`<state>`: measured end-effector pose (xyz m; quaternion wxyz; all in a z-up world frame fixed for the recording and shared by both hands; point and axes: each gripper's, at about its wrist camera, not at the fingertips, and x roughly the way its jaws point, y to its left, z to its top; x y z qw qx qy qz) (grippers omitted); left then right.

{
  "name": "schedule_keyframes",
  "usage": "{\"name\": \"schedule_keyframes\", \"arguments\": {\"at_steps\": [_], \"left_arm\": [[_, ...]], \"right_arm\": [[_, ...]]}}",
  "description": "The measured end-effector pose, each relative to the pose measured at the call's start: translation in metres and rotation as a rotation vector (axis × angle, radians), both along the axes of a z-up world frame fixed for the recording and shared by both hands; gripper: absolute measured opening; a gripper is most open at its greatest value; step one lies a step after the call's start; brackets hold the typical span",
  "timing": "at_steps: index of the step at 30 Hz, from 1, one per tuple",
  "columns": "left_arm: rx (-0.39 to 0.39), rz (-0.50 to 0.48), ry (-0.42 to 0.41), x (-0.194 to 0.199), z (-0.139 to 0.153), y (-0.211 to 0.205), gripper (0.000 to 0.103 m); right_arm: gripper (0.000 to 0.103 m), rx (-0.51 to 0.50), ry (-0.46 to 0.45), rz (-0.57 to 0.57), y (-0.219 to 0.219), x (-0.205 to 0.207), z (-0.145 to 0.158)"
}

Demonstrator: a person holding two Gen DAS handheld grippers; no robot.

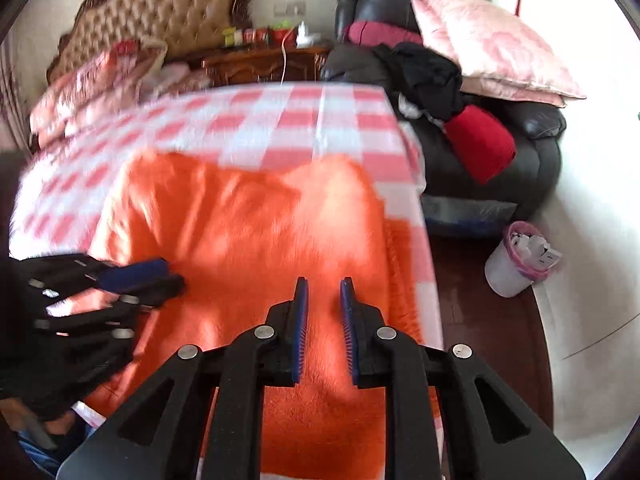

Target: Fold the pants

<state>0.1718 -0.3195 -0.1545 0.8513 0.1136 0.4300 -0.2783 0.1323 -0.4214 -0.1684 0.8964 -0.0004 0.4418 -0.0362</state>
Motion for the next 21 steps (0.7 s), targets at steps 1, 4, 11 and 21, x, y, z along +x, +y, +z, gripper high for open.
{"name": "schedule_keyframes", "arguments": {"at_steps": [1, 4, 11, 21], "left_arm": [[0.009, -0.007, -0.007, -0.003, -0.001, 0.003, 0.020], [0.017, -0.009, -0.021, -0.007, -0.005, 0.010, 0.020], [0.020, 0.028, -0.036, -0.029, 0.004, 0.034, 0.022], [-0.014, 0.109, 0.016, -0.079, 0.033, 0.075, 0.054]], "right_arm": [[0.018, -0.004, -0.001, 0.003, -0.001, -0.001, -0.004], [0.017, -0.016, -0.008, 0.001, 0.001, -0.006, -0.005], [0.018, -0.049, -0.010, -0.036, 0.001, -0.020, -0.002], [0.040, -0.044, -0.034, -0.177, 0.002, -0.088, 0.025]]}}
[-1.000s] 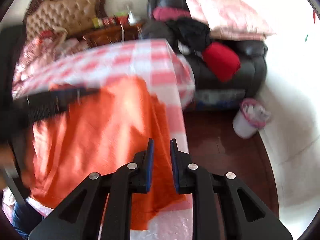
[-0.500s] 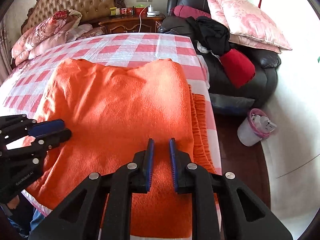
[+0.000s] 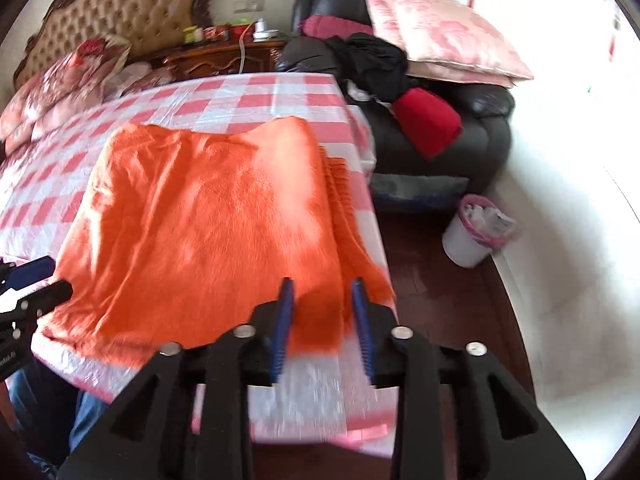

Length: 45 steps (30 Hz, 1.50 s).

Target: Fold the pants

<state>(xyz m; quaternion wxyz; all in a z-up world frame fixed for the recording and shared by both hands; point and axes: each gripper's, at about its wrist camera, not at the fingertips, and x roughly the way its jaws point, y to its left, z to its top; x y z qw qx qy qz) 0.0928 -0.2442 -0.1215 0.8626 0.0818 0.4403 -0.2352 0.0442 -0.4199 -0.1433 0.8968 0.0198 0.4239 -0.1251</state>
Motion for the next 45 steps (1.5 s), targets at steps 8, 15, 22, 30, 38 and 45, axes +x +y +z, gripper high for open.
{"name": "schedule_keyframes", "arguments": {"at_steps": [8, 15, 22, 30, 38, 45], "left_arm": [[-0.112, 0.029, 0.001, -0.043, 0.054, 0.018, 0.086], [-0.163, 0.090, -0.035, -0.058, 0.090, 0.022, 0.101], [-0.179, 0.070, -0.018, -0.065, 0.096, 0.014, 0.101], [-0.136, 0.100, -0.010, -0.062, 0.090, 0.011, 0.101], [-0.136, 0.121, 0.008, -0.054, 0.085, 0.017, 0.101], [-0.130, 0.121, -0.003, -0.054, 0.086, 0.016, 0.101]], "right_arm": [[0.065, -0.043, -0.075, -0.048, 0.030, -0.057, 0.050], [0.074, -0.060, -0.119, -0.066, 0.043, -0.073, 0.088], [0.079, -0.063, -0.119, -0.070, 0.046, -0.075, 0.092], [0.085, -0.058, -0.117, -0.063, 0.048, -0.075, 0.090], [0.086, -0.049, -0.118, -0.059, 0.047, -0.074, 0.088], [0.086, -0.049, -0.117, -0.057, 0.048, -0.074, 0.087]]}}
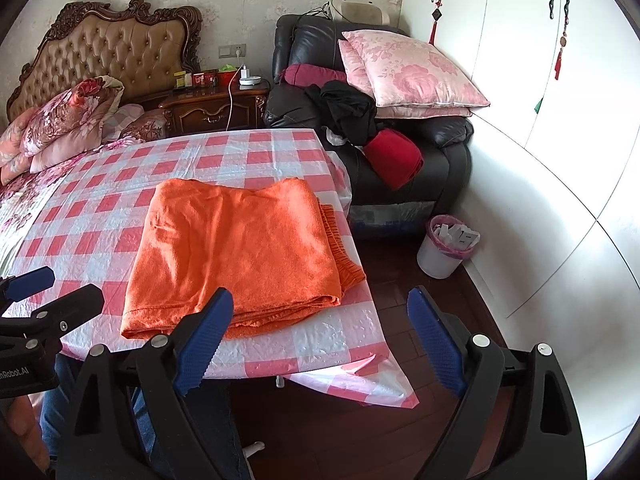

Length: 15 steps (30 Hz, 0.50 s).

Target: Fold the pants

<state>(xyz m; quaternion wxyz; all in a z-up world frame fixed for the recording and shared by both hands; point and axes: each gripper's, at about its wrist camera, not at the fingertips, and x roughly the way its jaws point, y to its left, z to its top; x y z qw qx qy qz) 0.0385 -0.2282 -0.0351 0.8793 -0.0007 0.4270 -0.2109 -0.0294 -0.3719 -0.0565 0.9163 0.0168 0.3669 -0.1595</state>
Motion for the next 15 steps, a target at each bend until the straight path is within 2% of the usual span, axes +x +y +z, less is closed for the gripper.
{"name": "schedule_keyframes", "arguments": {"at_steps": [15], "left_arm": [[0.004, 0.002, -0.011, 0.0006, 0.0025, -0.0008, 0.101]], "right_arm": [[0.086, 0.004, 0.000, 0.004, 0.0014, 0.0001, -0.0009]]}}
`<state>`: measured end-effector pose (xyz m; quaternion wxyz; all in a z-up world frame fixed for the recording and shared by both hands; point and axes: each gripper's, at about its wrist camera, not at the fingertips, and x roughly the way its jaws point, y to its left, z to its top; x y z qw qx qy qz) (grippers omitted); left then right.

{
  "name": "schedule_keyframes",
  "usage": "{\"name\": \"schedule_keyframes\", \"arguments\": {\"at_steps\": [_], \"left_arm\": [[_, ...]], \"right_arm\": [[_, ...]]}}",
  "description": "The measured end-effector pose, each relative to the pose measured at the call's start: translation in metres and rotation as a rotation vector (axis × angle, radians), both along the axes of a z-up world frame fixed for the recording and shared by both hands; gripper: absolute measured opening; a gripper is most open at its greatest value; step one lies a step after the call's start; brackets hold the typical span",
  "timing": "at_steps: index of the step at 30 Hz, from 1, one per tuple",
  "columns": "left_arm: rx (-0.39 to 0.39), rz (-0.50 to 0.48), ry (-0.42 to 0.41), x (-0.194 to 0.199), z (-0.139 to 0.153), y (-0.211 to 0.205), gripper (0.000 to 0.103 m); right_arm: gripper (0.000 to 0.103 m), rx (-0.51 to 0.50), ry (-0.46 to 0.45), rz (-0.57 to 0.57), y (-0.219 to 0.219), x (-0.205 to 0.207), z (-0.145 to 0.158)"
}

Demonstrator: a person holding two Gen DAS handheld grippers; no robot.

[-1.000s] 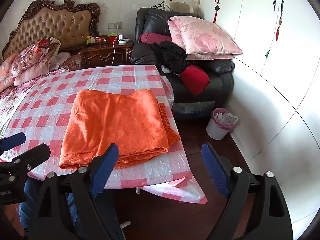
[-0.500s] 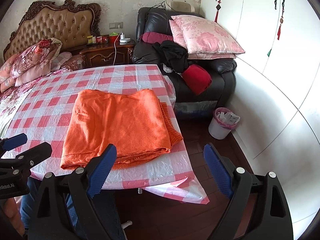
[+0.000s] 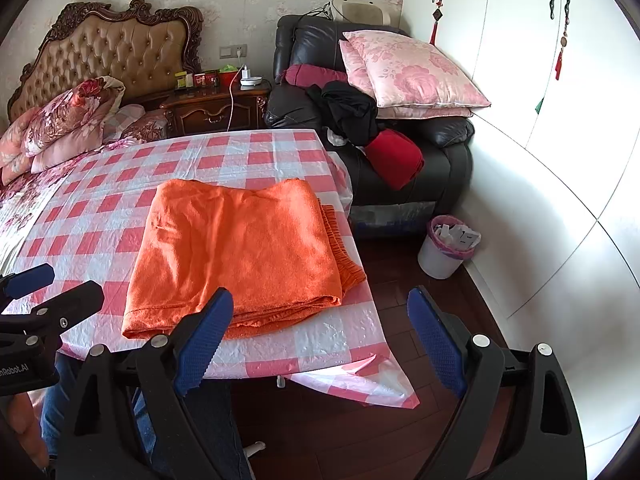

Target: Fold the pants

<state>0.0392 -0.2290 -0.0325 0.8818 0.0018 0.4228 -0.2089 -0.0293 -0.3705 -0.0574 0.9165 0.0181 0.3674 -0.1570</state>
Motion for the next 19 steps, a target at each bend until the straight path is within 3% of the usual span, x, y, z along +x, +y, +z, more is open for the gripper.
{"name": "schedule_keyframes", "arguments": {"at_steps": [10, 14, 19], "left_arm": [[-0.023, -0.033, -0.043, -0.003, 0.000, -0.007, 0.101], [-0.101, -0.096, -0.006, 0.004, -0.002, -0.008, 0.101], [-0.168, -0.049, -0.023, 0.020, 0.000, 0.035, 0.101]], "right_arm": [[0.086, -0.001, 0.002, -0.002, 0.000, 0.000, -0.001], [0.086, -0.004, 0.000, -0.009, -0.001, 0.000, -0.002], [0.088, 0.019, -0.015, -0.047, -0.011, 0.004, -0.010]]}}
